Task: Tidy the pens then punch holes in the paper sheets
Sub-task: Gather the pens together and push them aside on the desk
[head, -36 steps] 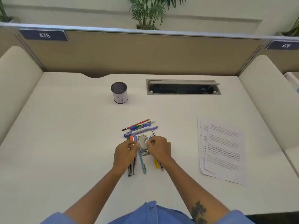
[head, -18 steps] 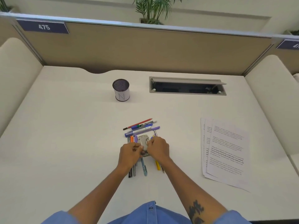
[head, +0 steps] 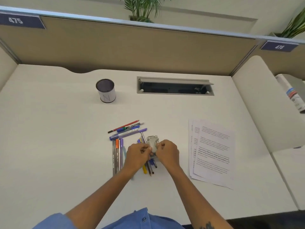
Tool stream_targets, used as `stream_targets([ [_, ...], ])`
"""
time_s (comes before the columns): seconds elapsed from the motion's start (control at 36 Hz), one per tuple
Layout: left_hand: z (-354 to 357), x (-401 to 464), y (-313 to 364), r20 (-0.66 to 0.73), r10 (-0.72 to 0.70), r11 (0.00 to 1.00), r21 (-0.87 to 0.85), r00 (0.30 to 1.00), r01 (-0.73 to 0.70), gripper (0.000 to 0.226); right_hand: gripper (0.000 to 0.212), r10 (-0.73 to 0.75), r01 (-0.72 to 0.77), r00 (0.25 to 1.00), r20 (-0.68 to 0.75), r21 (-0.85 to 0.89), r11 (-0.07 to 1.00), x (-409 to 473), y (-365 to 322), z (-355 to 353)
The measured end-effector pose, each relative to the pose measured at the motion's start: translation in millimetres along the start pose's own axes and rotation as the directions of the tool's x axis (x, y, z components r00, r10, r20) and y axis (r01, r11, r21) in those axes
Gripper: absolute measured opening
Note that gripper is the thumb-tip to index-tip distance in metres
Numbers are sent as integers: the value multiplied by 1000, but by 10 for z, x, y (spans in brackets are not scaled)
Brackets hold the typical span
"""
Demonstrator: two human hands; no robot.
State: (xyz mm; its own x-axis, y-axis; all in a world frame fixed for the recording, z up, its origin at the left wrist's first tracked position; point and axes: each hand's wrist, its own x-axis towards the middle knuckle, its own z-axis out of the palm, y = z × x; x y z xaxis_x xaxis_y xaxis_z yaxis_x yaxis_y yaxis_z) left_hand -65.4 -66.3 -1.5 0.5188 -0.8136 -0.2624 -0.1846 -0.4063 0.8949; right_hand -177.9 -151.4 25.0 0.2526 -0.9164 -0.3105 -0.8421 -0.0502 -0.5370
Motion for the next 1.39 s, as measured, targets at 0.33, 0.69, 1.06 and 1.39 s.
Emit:
stream_targets([
  [0.33, 674, 29, 172, 186, -49, 994, 104, 981, 29, 21, 23, 158, -158, 987, -28, -5, 987, 107, 589, -316],
  [0.69, 292, 200, 179, 84, 77, 950, 297, 993, -99, 34, 11, -111, 97, 957, -267, -65, 993, 68, 631, -212],
  [1.06, -697, 1235, -306, 399, 101, 595, 710, 912, -376, 80, 75, -522, 521, 853, 32, -125, 844, -264, 266, 629],
  [1.39, -959, 1520, -527, 496, 130, 665, 598, 858, -447, 69, 68, -526, 541, 840, 136, -291, 789, -128, 274, 987],
])
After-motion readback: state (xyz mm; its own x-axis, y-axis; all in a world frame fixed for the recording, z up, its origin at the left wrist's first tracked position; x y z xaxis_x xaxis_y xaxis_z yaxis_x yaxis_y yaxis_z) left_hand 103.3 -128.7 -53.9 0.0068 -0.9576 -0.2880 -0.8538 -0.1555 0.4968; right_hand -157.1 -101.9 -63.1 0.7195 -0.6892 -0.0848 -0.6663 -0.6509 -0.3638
